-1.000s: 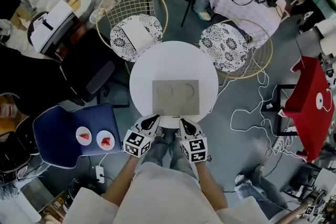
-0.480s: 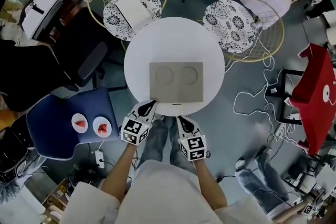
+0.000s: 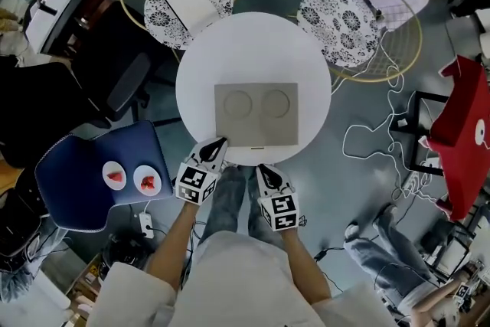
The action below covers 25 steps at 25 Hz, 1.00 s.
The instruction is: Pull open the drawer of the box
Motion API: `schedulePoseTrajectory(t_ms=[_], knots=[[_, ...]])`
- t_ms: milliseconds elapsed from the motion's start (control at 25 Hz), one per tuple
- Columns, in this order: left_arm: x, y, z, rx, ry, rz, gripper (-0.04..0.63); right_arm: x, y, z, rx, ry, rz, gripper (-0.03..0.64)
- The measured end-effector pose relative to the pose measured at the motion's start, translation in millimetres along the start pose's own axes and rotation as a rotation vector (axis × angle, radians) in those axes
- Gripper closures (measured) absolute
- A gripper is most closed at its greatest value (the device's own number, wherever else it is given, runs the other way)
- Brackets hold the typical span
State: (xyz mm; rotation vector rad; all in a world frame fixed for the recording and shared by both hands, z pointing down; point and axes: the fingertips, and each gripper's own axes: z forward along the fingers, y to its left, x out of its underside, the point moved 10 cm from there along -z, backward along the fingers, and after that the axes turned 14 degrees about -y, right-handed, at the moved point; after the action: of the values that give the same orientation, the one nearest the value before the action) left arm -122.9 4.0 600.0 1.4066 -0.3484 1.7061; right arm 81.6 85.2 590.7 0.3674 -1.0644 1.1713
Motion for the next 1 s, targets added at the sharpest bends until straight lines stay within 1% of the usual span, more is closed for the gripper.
schedulePoseTrajectory(t_ms=[120, 280, 320, 360, 400, 480, 640, 1000], knots=[[1.0, -1.2, 0.5, 0.005, -0.008, 0.005, 0.584, 2.7, -0.2, 0.9, 0.013, 0.003, -0.011, 0.598], [1.1, -0.2, 0.3, 0.01, -0.008, 0.002, 0.584, 6.2, 3.1, 5.3, 0.003, 0.012, 0.002, 0.597], [1.1, 0.1, 0.1, 0.01, -0.007, 0.002, 0.584, 7.0, 4.2, 6.6, 0.0, 0.015, 0.005, 0.586], [1.1, 0.2, 0.0, 0.011, -0.007, 0.002, 0.584, 8.0, 5.2, 7.8, 0.0, 0.019, 0.007, 0.539], [1.0, 0.2, -0.2, 0.012, -0.007, 0.001, 0.584, 9.1, 6.0, 8.8, 0.004, 0.023, 0.004, 0.469], [1.1, 0.1, -0.6, 0.015, -0.008, 0.001, 0.583, 10.6, 7.0, 10.7, 0.032, 0.026, -0.012, 0.411], [1.7, -0.2, -1.4, 0.021, -0.011, 0.002, 0.584, 9.4, 4.3, 19.0, 0.113, 0.023, -0.031, 0.399], [2.7, 1.3, -4.0, 0.03, -0.009, -0.004, 0.584, 4.4, -2.9, 46.0, 0.168, 0.034, -0.006, 0.399]])
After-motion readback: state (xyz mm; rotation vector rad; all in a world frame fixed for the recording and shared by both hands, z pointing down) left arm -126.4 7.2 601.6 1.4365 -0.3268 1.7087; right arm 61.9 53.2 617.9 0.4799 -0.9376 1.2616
